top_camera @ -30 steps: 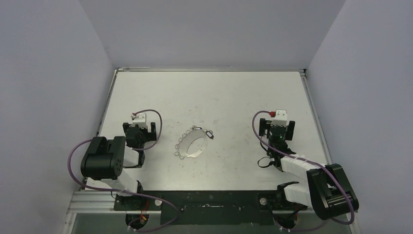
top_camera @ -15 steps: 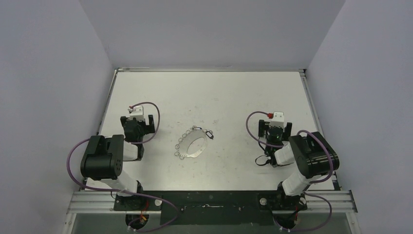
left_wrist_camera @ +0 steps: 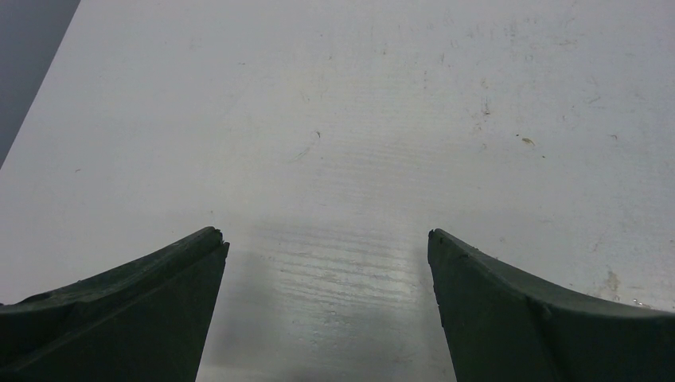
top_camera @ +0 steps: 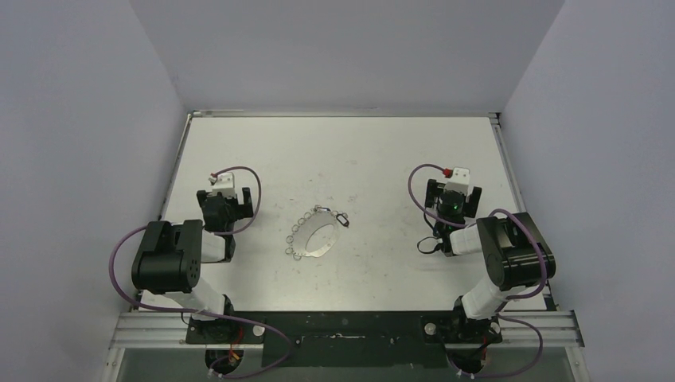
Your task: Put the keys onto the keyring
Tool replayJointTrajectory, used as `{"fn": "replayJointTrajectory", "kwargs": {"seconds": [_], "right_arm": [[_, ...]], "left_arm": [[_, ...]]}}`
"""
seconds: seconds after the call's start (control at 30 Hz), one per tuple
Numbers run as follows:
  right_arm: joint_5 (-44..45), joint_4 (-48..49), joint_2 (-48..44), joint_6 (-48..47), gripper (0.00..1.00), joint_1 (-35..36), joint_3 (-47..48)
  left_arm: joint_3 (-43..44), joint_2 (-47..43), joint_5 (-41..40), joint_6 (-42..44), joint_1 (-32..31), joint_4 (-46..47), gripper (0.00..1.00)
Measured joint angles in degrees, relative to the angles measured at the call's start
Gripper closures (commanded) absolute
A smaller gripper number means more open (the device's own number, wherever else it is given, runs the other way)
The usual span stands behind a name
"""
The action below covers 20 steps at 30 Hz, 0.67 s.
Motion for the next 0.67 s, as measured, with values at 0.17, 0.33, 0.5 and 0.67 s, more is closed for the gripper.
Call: {"fn": "replayJointTrajectory", "kwargs": {"seconds": [0.17,0.33,0.5,0.67], "right_arm": [[0.0,-0.4,0.0,0.0,0.0,0.0,0.0],[0.0,-0.4,0.0,0.0,0.0,0.0,0.0],[0.0,-0.4,0.0,0.0,0.0,0.0,0.0],[0.0,-0.5,0.0,0.0,0.0,0.0,0.0]], "left_arm": [[0.0,0.0,0.0,0.0,0.0,-0.1,0.03],[0.0,0.0,0.0,0.0,0.0,-0.1,0.03],[0.0,0.0,0.0,0.0,0.0,-0.1,0.03],[0.3,0.0,0.0,-0.1,0.1,-0.3,0.03]]}}
